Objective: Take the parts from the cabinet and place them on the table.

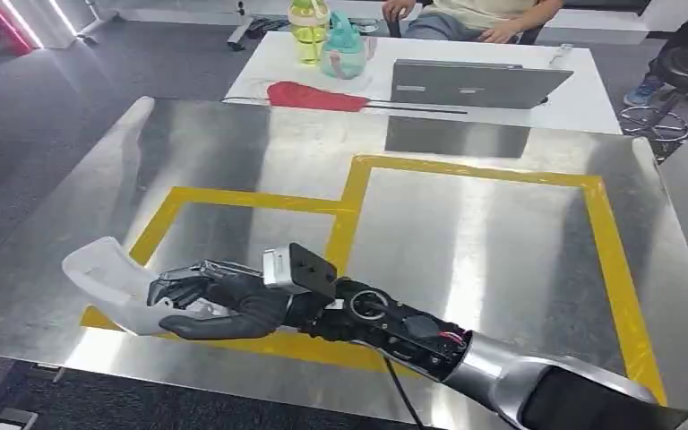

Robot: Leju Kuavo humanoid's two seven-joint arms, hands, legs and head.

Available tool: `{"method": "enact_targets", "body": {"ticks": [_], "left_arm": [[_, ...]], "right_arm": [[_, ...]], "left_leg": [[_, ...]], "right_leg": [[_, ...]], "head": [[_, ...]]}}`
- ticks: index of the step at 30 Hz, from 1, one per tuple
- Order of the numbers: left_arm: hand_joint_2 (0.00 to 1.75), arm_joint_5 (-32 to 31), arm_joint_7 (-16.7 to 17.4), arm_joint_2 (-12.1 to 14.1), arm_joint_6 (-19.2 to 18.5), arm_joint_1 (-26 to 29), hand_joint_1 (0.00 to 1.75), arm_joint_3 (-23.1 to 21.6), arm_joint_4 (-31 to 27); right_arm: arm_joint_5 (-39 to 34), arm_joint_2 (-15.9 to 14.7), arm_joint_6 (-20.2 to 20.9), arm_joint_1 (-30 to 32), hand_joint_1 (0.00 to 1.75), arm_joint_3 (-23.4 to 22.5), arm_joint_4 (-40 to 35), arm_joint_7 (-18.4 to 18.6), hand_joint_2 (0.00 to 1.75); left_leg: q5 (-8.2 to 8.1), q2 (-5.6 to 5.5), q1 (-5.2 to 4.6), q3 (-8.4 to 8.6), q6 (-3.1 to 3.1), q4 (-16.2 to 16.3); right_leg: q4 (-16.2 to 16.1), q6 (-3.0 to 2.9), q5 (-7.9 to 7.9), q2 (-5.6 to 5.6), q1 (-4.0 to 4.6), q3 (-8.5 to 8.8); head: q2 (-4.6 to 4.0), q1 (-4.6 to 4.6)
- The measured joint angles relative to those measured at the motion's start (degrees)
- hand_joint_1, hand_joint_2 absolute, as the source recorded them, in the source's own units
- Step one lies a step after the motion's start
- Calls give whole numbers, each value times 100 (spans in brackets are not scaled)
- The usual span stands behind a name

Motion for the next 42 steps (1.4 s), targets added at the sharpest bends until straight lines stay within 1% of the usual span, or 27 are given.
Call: {"method": "enact_targets", "body": {"ticks": [4, 5, 6, 7, 9, 11, 12, 14, 15, 16, 17, 19, 20, 21, 23, 25, 26, 27, 29, 30, 31, 32, 34, 35, 36, 40, 42], "left_arm": [[175, 0, 0, -2, 0, -1, 0, 2, 0], [175, -2, 0, -2, 0, -5, 0, 0, 0], [175, -2, 2, -2, 0, 9, 0, 2, 0], [175, -2, 2, 9, 0, -14, 0, 0, 0], [175, -2, 2, 4, 0, -3, 0, 0, 0], [175, -2, 4, -11, 0, -3, 0, 2, 0], [175, -2, 4, -9, 0, -8, 0, 2, 0], [175, -2, 4, -4, 0, -7, 0, 2, 0], [175, -2, 7, -4, 2, -1, 0, 2, 0], [175, -2, 11, -6, 2, 4, 0, 2, 0], [175, 0, 11, -11, 2, 4, 0, 2, 0], [175, 0, 11, -28, 2, -1, 0, 2, 0], [175, 0, 9, -31, 2, 1, 0, 2, 0], [175, 0, 7, -31, 2, -7, 0, 2, 0], [175, 2, 2, -28, 2, 8, 0, 2, 0], [175, 4, 2, -22, 4, 26, 0, 2, 0], [175, 7, 2, -24, 4, 29, 0, 2, 0], [175, 7, 2, -28, 7, 24, 0, 0, 0], [175, 7, 2, -33, 7, 12, 0, 2, 0], [175, 7, 2, -35, 7, 13, 0, 2, 0], [175, 7, 2, -35, 7, 16, 0, 2, 0], [175, 7, 2, -35, 7, 21, 0, 2, 0], [175, 13, 2, -24, 7, 29, 0, 2, 0], [175, 13, 2, -20, 7, 22, 0, 2, 0], [175, 13, 2, -17, 7, 7, 0, 2, 0], [175, 13, 0, -22, 7, 14, 0, 2, 0], [175, 11, 0, -33, 7, 8, 0, 2, 0]], "right_arm": [[-2, 0, 2, 0, 175, 0, 0, 0, 175], [0, 0, 0, 5, 175, 6, 5, 7, 175], [0, 0, 0, 6, 175, 22, 7, 5, 175], [0, 0, 0, 1, 175, 22, 5, 5, 175], [0, 0, 0, 0, 175, 24, 5, 5, 175], [0, 0, 0, -8, 175, 24, 5, 0, 175], [0, 0, 2, -11, 175, 24, 4, -2, 175], [0, -2, 2, -1, 175, 26, 11, -2, 175], [0, -4, 2, 2, 175, 26, 18, -2, 175], [0, -4, 2, 3, 175, 28, 29, -2, 175], [0, -4, 9, 3, 175, 28, 35, -2, 175], [0, -4, 11, -2, 175, 28, 35, -2, 175], [0, -4, 11, -7, 175, 28, 35, -2, 175], [0, -4, 11, -9, 175, 28, 35, -4, 175], [-2, -4, 18, -3, 175, 33, 37, -2, 175], [-2, 0, 24, -14, 175, 33, 35, -4, 175], [-2, 2, 26, -15, 175, 35, 35, -2, 175], [-4, 4, 28, -20, 175, 35, 35, -6, 175], [-9, 2, 37, -13, 175, 39, 40, -2, 175], [-7, 2, 37, -9, 175, 44, 48, 0, 175], [-9, 2, 37, -8, 175, 48, 50, 0, 175], [-9, 2, 37, -9, 175, 55, 50, 0, 175], [-9, 2, 37, -11, 175, 59, 48, -2, 175], [-9, 2, 37, -13, 175, 59, 48, -2, 175], [-9, 2, 37, -14, 175, 59, 48, -2, 175], [-9, 2, 44, -16, 175, 65, 48, -2, 175], [-9, 2, 44, -27, 175, 65, 46, -4, 175]], "left_leg": [[-30, 6, 2, -27, -3, 57], [-466, 56, 13, -511, -52, 1058], [-132, 75, 14, -364, -53, 788], [350, 280, -40, 329, 22, -584], [354, 156, -39, 287, 91, -595], [378, 124, 3, 309, 167, -641], [375, 114, 2, 306, 216, -641], [372, 80, -6, 302, 231, -640], [372, 60, -7, 303, 231, -639], [372, 34, -6, 307, 231, -638], [371, -4, -1, 311, 230, -635], [364, -76, 6, 336, 219, -628], [357, -108, 5, 336, 206, -626], [351, -136, -32, 301, 173, -579], [381, -158, -14, 274, 113, -601], [387, -184, -2, 281, 35, -612], [303, -99, 11, 229, 26, -473], [89, -15, 9, 64, 11, -138], [-359, 51, 26, -390, -36, 807], [-498, 61, 26, -600, -58, 1231], [-484, 62, 26, -658, -64, 1342], [-336, 65, 25, -574, -58, 1169], [181, 101, 19, -47, -10, 132], [386, 196, 8, 244, 27, -418], [374, 248, -46, 312, 69, -591], [381, 124, -20, 291, 195, -638], [394, 96, 11, 312, 241, -670]], "right_leg": [[0, -1, 0, -4, 0, -1], [2, -7, -1, -66, 9, -18], [5, -4, -5, -140, 15, -11], [39, 57, -44, -190, 75, -10], [30, 131, -49, -233, 65, -7], [240, 208, -242, -133, 42, -80], [616, 221, -478, -100, 41, -238], [1670, 249, -945, -80, 35, -713], [2009, 261, -1024, -80, 32, -874], [2033, 261, -954, -80, 27, -897], [1772, 258, -751, -77, 19, -787], [715, 233, -187, -30, -7, -290], [228, 220, -24, 71, -24, -81], [85, 216, -82, 129, -12, -12], [114, 182, -83, 109, 9, -50], [47, 86, -38, 72, -14, -27], [9, 43, -10, 33, -25, 9], [-3, 7, -6, 10, -25, 8], [-2, 5, -5, -50, -9, -5], [0, 0, -8, -86, 2, -15], [1, 0, -8, -107, 10, -15], [2, 1, -9, -128, 14, -10], [4, 10, -16, -163, 18, 10], [6, 26, -27, -180, 20, 19], [22, 52, -43, -192, 71, 2], [24, 139, -59, -229, 73, 3], [382, 206, -341, -117, 41, -133]], "head": [[0, -7], [0, -55], [0, -72], [0, -96], [0, -50], [0, -29], [0, 15], [0, 61], [0, 72], [0, 81], [0, 92], [0, 125], [0, 151], [0, 142], [0, 100], [0, 85], [0, 72], [0, 2], [0, -68], [0, -70], [0, -72], [0, -72], [0, -83], [0, -88], [0, -92], [0, -59], [0, -33]]}}
